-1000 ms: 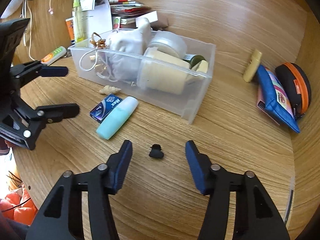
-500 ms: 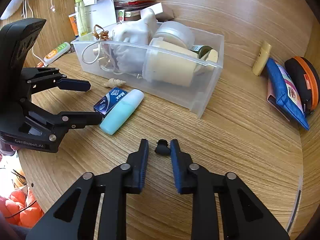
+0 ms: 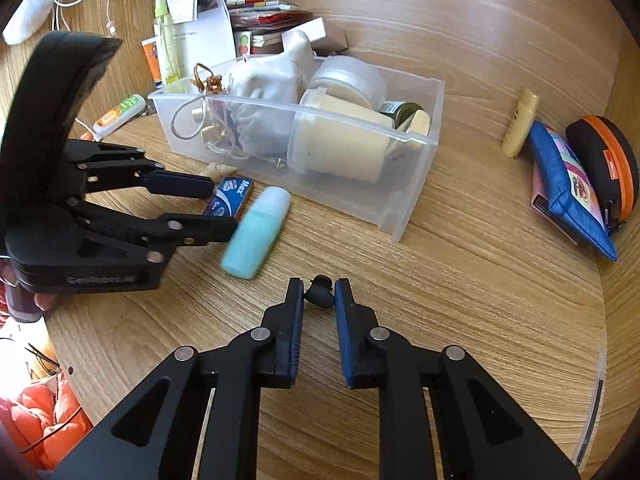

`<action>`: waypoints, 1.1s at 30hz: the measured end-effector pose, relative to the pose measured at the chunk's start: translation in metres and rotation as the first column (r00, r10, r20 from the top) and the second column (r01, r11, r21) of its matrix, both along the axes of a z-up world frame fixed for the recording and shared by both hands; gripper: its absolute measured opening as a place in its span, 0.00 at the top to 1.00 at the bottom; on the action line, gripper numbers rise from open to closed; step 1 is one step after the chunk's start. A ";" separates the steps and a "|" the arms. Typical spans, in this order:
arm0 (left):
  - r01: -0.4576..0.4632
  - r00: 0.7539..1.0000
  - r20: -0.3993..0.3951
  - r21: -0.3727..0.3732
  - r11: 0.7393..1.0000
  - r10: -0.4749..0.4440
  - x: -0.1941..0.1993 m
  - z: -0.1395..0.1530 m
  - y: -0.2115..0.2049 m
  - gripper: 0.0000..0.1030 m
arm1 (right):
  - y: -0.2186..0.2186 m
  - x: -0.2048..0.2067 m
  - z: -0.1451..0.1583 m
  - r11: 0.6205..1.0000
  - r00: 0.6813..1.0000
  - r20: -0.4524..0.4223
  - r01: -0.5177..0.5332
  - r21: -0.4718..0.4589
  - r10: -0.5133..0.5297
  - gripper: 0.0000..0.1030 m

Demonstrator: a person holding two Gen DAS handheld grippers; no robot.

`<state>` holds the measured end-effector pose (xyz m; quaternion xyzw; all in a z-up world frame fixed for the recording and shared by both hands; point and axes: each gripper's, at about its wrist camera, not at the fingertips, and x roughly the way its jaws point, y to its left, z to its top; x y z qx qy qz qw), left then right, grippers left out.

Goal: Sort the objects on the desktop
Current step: 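Grasp the blue Max staple box with left gripper while right gripper grasps the black clip, then carry the Max box and black clip over the clear box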

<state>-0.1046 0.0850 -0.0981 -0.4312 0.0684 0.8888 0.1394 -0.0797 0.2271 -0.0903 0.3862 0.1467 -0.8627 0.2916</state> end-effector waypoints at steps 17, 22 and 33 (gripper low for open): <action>-0.076 0.997 -0.003 0.017 0.997 0.076 -0.009 0.004 -0.015 0.75 | 0.009 0.008 0.005 0.998 1.000 -0.018 -0.003 -0.061 0.002 0.86; -0.087 0.996 -0.012 0.074 0.993 0.088 0.004 0.008 -0.027 0.75 | 0.010 0.006 0.005 0.998 1.000 -0.017 0.004 -0.062 -0.005 0.86; -0.110 0.988 -0.103 0.070 0.991 0.117 0.033 0.019 -0.041 0.75 | 0.012 0.004 0.006 0.998 1.000 -0.011 0.027 -0.062 -0.027 0.86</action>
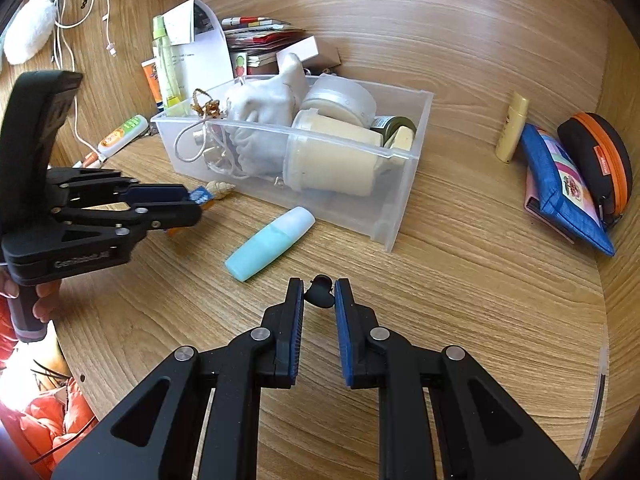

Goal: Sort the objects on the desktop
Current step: 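Carry the Max box and black clip over the clear box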

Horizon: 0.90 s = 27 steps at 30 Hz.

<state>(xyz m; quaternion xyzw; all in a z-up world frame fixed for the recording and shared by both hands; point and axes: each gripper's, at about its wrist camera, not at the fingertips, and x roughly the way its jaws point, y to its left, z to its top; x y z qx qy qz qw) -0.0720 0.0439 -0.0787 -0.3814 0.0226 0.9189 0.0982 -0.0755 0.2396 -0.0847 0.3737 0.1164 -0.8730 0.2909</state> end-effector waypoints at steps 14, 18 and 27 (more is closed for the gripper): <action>-0.112 0.987 -0.112 0.002 0.994 0.112 0.019 0.026 -0.046 0.74 | 0.026 -0.014 0.048 0.987 0.992 -0.058 0.105 -0.121 -0.113 0.86; -0.147 0.979 -0.139 0.033 0.989 0.150 0.020 0.034 -0.060 0.74 | 0.021 -0.013 0.061 0.990 0.990 -0.096 0.088 -0.113 -0.099 0.86; -0.156 0.962 -0.216 0.072 0.985 0.168 0.019 0.059 -0.076 0.74 | -0.004 -0.025 0.074 0.993 0.990 -0.125 0.049 -0.107 -0.063 0.86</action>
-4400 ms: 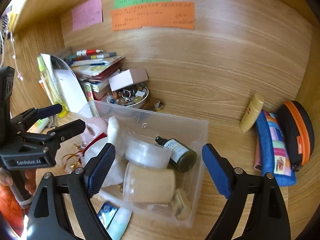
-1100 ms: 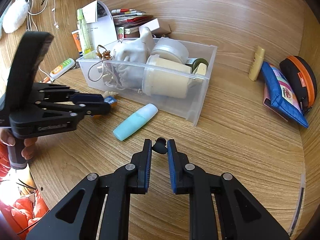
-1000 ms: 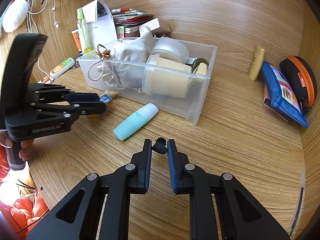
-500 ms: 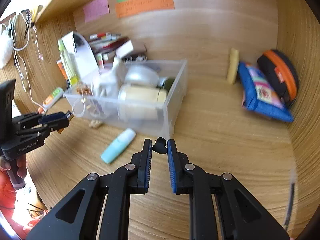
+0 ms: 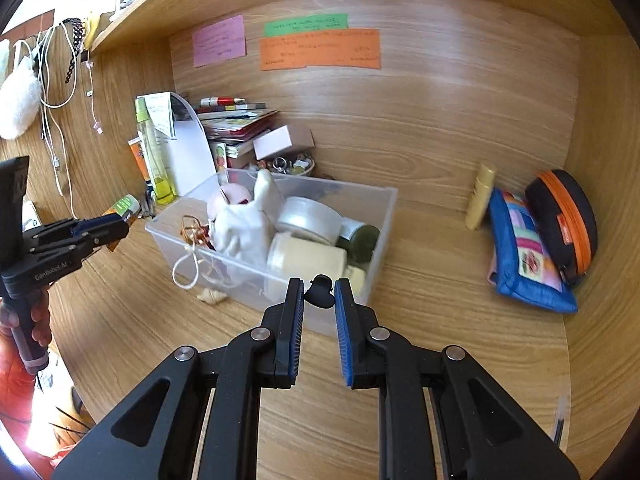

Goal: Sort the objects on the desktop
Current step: 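Carry the Max box and black clip over the clear box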

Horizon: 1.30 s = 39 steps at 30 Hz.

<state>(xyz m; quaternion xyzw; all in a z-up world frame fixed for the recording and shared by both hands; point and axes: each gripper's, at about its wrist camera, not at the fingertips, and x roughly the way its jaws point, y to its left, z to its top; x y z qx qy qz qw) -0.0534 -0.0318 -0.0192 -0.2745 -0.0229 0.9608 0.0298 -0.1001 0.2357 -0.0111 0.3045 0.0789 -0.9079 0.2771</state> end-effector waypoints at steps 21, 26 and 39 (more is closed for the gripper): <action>0.054 0.998 0.036 0.037 0.998 -0.055 -0.071 -0.011 0.001 0.74 | -0.024 -0.063 -0.005 0.998 0.999 0.038 0.028 0.059 -0.030 0.86; 0.079 0.994 0.070 0.069 0.994 -0.084 -0.083 -0.020 0.001 0.74 | -0.028 -0.077 -0.007 0.999 0.997 0.062 0.035 0.038 -0.037 0.86; 0.093 0.991 0.095 0.061 0.994 -0.099 -0.091 -0.028 0.004 0.74 | -0.042 -0.091 -0.022 0.996 0.997 0.062 0.046 0.081 -0.051 0.86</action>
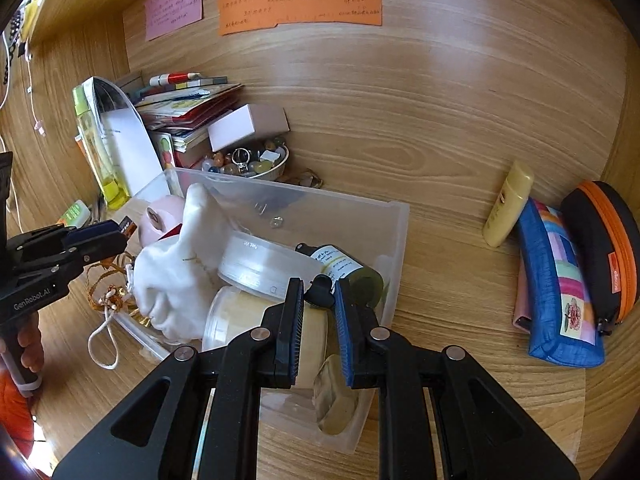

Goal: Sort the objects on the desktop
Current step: 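Carry the Max box and black clip over the clear box, then open both grippers to drop the Max box and black clip into the box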

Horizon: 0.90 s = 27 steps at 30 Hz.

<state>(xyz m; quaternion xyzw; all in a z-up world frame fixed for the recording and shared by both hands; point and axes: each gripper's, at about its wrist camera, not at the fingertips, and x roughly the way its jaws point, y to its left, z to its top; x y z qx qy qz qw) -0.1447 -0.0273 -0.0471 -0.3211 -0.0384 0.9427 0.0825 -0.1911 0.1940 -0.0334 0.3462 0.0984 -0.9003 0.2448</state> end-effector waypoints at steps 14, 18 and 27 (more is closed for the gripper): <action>-0.007 1.000 -0.029 -0.032 0.999 0.006 0.006 0.004 0.004 0.71 | -0.002 0.006 0.001 1.000 1.000 -0.015 -0.007 0.011 0.007 0.84; -0.009 0.999 -0.043 -0.039 0.999 0.007 0.009 0.007 0.004 0.66 | -0.004 0.014 0.008 1.000 0.999 -0.041 -0.008 0.017 0.008 0.76; -0.035 0.993 -0.117 -0.079 0.996 0.026 0.029 0.020 0.007 0.42 | -0.007 0.040 0.023 0.999 0.993 -0.116 -0.015 0.031 0.018 0.52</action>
